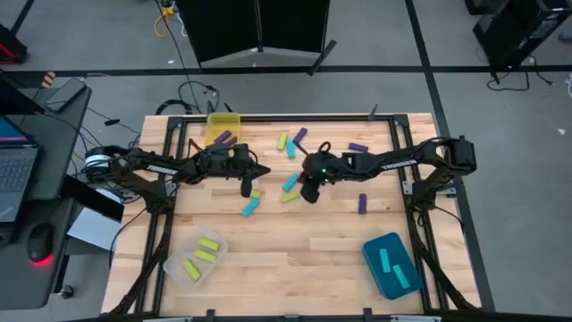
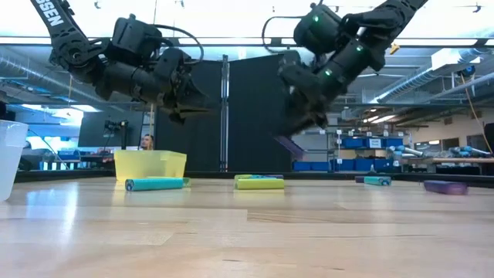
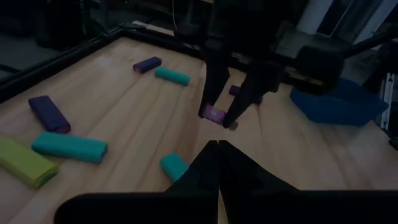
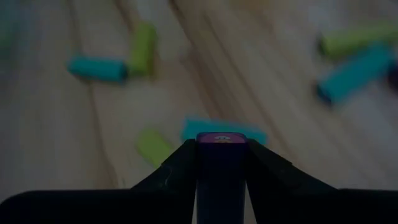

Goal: Sort blocks
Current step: Put the violet block into the yellow bin

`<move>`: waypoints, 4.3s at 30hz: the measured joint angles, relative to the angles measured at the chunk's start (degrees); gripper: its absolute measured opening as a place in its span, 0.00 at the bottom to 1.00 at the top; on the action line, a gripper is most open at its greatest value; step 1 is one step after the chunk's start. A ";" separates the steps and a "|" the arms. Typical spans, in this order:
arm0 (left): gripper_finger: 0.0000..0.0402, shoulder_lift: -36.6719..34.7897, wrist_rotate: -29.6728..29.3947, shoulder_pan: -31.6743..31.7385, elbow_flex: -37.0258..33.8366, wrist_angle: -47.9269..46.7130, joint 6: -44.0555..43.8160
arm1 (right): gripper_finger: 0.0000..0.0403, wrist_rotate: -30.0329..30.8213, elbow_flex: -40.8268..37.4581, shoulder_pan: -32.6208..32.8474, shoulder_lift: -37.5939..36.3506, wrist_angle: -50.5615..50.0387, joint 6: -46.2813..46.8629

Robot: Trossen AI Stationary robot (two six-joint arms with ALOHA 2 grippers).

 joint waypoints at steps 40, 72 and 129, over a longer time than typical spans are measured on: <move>0.51 0.00 2.57 -7.71 4.90 8.50 3.10 | 0.29 0.62 0.04 7.25 -0.07 39.48 -10.49; 0.39 5.08 7.22 -9.47 9.76 13.07 3.69 | 0.29 -0.37 0.02 8.26 -0.07 43.96 -12.91; 0.26 0.82 -12.15 25.37 36.86 -86.11 19.30 | 0.04 12.36 0.01 3.85 -15.71 -13.89 -10.97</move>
